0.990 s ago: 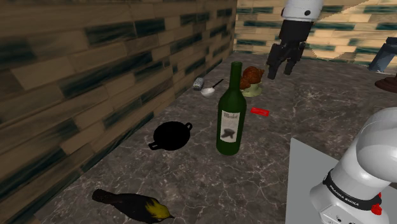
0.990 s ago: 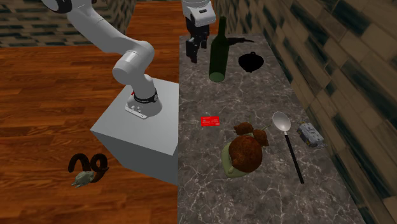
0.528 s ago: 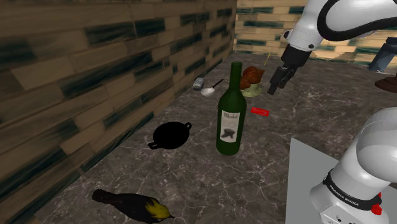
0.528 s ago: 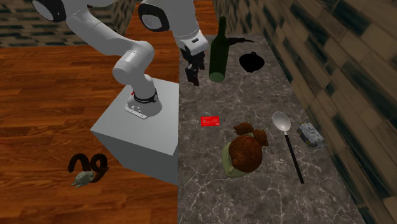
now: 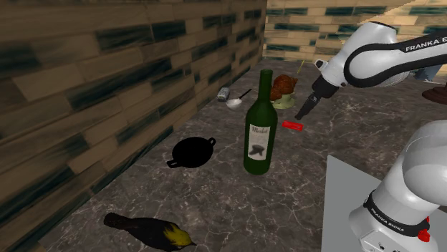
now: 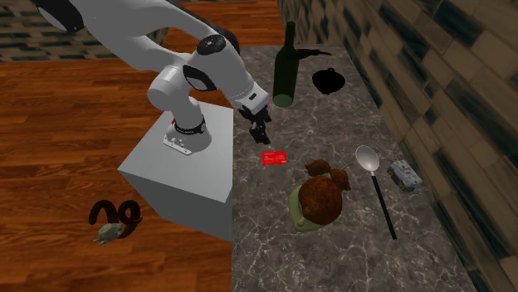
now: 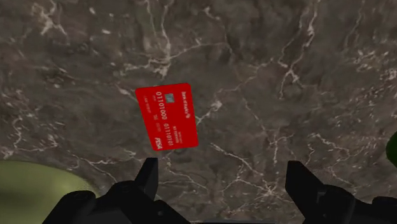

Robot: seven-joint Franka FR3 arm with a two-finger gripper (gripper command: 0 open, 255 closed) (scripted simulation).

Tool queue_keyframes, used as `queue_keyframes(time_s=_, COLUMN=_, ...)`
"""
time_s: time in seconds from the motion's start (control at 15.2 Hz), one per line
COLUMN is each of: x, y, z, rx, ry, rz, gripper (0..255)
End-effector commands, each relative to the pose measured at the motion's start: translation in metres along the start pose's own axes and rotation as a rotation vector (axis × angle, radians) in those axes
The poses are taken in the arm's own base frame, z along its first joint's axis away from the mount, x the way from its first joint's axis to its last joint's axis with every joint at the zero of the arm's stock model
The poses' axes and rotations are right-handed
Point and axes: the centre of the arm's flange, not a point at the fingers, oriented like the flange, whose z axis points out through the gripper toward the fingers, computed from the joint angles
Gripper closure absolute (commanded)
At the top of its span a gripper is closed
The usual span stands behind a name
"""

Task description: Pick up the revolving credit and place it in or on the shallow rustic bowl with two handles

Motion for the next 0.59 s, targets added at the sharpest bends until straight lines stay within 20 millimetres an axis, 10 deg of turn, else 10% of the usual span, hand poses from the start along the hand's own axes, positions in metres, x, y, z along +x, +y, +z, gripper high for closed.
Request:
queue_keyframes(time_s=0.0, x=-0.004, y=0.015, z=0.02, rx=0.0, ry=0.059, rz=-0.055, gripper=0)
queue_keyframes(time_s=0.53, x=-0.005, y=0.046, z=0.082, rx=0.012, ry=0.155, rz=-0.15, gripper=0)
